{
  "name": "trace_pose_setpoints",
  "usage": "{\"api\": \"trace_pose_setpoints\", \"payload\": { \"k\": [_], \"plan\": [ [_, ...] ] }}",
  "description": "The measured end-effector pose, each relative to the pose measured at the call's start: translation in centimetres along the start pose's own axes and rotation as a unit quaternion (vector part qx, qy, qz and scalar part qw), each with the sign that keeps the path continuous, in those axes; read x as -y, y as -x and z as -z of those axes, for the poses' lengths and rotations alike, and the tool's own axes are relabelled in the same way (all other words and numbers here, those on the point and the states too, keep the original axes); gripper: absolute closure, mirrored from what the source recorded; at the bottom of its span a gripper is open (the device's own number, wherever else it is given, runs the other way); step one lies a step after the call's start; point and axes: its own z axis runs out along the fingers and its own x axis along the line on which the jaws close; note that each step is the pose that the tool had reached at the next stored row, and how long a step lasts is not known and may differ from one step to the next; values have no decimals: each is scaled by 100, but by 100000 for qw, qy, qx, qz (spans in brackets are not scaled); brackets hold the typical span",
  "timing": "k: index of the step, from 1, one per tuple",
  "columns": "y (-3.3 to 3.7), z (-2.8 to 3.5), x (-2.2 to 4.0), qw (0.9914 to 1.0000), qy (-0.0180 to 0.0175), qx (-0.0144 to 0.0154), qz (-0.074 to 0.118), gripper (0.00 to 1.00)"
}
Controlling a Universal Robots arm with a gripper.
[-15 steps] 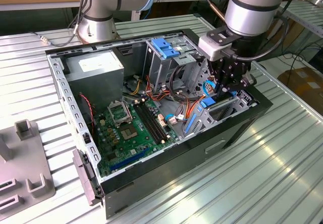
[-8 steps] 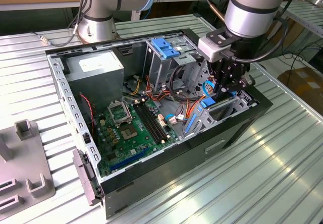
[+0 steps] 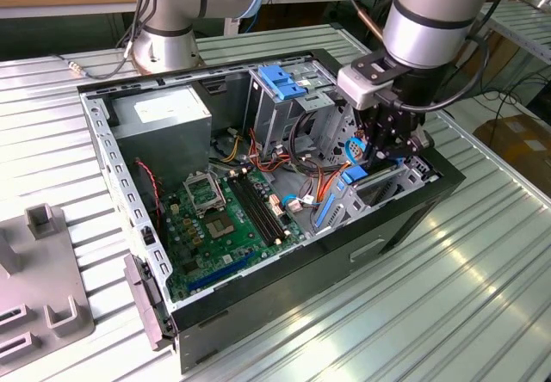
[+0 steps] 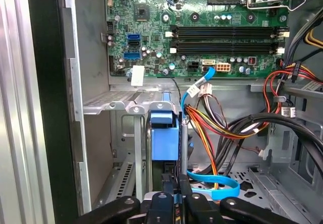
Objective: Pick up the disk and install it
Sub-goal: 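Insert the second disk wire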
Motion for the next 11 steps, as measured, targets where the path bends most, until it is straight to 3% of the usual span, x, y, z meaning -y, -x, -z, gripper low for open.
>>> {"api": "trace_pose_setpoints", "payload": {
  "k": [6, 7, 11],
  "plan": [
    [-6, -4, -1, 100000, -1, 129, -24, 83],
    [-7, 9, 2, 100000, 1, 124, -23, 76],
    [-10, 130, 26, 100000, 0, 127, -23, 76]
  ]
}}
